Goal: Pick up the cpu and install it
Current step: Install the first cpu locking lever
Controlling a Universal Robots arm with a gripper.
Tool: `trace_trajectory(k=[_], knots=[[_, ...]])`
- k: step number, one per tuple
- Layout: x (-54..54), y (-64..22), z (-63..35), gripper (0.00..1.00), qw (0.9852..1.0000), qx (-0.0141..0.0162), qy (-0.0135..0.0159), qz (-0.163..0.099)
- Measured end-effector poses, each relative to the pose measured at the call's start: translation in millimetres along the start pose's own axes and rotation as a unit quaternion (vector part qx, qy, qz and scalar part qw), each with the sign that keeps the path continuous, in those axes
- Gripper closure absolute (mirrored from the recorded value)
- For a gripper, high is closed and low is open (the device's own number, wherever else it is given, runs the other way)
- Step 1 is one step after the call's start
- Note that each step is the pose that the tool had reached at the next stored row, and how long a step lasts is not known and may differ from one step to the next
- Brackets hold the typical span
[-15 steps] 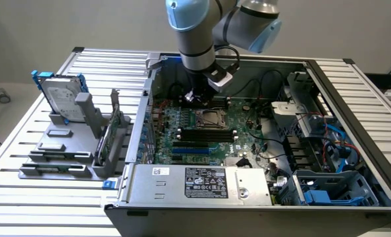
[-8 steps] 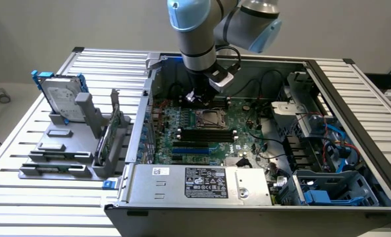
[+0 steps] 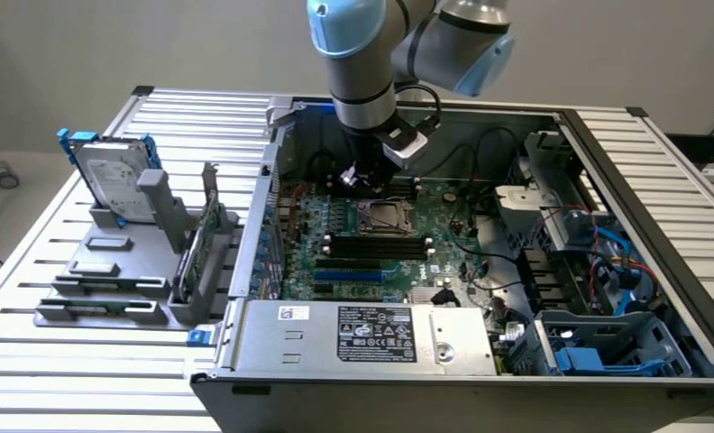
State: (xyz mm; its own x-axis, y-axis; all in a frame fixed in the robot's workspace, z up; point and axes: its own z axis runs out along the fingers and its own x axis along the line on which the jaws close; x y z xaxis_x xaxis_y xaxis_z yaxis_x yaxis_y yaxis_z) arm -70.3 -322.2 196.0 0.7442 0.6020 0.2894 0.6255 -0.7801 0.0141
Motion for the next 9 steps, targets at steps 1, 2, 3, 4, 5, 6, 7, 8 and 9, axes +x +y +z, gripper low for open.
trace_trajectory(k=[1,2,3,4,5,6,7,8,9], knots=[[0.1,-0.2,0.2,0.89,1.0,-0.0001,0.0001,0.0],[0.3,-0.3,0.3,0.89,1.0,-0.0001,0.0002,0.0],[0.4,-0.4,0.5,0.89,1.0,-0.0002,0.0003,0.0],[0.5,-0.5,0.6,0.89,1.0,-0.0003,0.0004,0.0],[0.6,-0.7,0.8,0.89,1.0,-0.0005,0.0006,0.0],[0.6,-0.7,0.9,0.89,1.0,-0.0005,0.0007,0.0],[0.6,-0.7,1.0,0.89,1.0,-0.0006,0.0006,0.0],[0.8,-0.6,1.1,0.89,1.0,-0.0007,0.0006,0.0],[0.9,-0.5,1.2,0.89,1.0,-0.0007,0.0007,0.0]])
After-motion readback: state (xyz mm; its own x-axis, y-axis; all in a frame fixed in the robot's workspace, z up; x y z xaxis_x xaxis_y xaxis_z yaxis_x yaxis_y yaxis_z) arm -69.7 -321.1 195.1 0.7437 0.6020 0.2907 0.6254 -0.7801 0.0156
